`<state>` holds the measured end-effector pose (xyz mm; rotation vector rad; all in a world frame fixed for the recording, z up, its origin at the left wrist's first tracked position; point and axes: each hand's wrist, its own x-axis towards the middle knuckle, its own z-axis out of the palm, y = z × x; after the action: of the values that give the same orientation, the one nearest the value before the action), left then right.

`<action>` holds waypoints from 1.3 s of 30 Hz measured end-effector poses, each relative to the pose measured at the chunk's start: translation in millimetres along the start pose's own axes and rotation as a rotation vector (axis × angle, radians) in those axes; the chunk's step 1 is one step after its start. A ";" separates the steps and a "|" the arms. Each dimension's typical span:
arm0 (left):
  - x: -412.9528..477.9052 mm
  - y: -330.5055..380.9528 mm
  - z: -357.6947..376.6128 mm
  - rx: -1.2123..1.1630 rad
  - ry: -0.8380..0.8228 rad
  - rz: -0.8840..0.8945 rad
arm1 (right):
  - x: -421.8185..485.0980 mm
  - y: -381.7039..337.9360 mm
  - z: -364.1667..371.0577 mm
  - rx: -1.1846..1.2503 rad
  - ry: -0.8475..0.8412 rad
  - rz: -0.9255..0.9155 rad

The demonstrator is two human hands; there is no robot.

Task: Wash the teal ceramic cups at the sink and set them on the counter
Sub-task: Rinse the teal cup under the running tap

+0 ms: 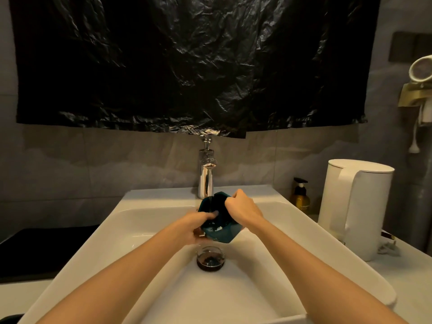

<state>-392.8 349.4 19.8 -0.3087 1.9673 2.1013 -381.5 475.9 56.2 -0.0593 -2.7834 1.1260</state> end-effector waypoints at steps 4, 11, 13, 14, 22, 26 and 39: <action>5.6 2.9 -2.3 0.049 0.029 0.068 | -1.7 -0.9 5.3 0.065 0.034 -0.039; 1.0 9.2 -3.6 0.192 -0.119 0.174 | -3.3 3.1 3.5 0.060 0.181 -0.074; -1.8 14.3 -7.3 0.261 -0.189 0.194 | -2.9 3.5 3.9 0.054 0.216 -0.088; -3.0 16.0 -9.4 0.286 -0.185 0.228 | -3.0 2.8 4.1 0.051 0.226 -0.097; -3.2 13.5 -18.3 0.965 0.363 0.733 | -5.6 -5.8 7.6 -0.054 0.141 -0.106; -8.7 19.5 -19.0 1.198 0.495 0.713 | -6.9 -8.9 4.5 -0.090 0.018 -0.052; -1.1 14.7 -22.7 1.088 -0.006 0.832 | -1.8 0.3 5.4 -0.004 -0.122 -0.009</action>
<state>-396.8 325.8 32.5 0.8249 3.1646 0.9117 -380.6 472.2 52.0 0.0221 -2.8894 1.1592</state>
